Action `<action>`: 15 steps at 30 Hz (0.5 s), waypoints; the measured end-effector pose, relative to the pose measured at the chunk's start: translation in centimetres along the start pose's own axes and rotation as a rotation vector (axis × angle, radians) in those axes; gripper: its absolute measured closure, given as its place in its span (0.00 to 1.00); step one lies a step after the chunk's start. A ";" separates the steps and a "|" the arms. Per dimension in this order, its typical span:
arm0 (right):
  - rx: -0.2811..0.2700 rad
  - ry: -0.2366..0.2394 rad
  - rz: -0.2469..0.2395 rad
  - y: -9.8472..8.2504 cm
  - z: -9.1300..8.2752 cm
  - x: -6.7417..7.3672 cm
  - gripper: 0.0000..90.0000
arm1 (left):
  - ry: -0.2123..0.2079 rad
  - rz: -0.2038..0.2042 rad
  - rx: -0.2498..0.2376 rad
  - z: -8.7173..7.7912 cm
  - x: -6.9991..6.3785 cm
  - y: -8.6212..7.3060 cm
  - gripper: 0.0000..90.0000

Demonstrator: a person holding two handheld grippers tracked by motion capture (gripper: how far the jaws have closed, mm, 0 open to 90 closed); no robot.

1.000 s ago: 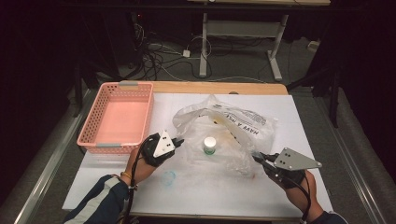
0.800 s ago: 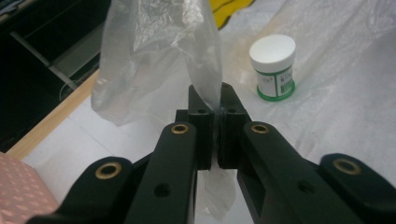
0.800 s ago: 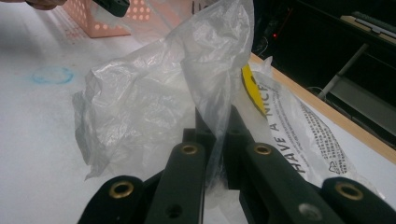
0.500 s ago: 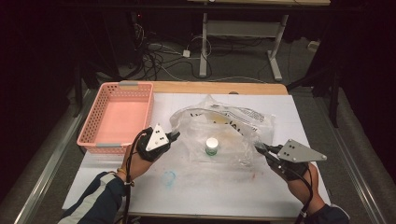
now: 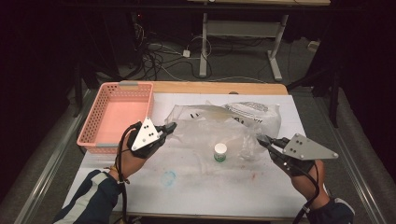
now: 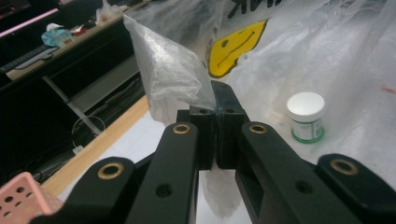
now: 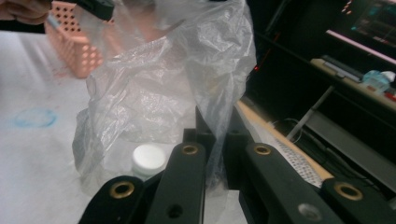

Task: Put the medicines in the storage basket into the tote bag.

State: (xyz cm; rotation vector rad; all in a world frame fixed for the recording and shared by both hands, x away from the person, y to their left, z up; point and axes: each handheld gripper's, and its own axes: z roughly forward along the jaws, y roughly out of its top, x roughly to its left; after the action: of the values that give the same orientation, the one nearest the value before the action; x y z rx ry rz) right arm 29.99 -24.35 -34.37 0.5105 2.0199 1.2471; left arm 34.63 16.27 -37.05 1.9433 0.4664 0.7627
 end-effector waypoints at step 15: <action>-0.021 -0.072 0.085 -0.2 3.1 -5.5 1.00 | 0.046 -0.097 0.002 3.2 3.3 -0.7 0.95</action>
State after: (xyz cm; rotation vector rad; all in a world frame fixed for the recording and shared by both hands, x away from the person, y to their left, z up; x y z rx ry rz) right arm 36.02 -26.04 -33.53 0.6285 1.9408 1.2813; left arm 39.25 16.52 -37.68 1.8936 0.5856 0.7459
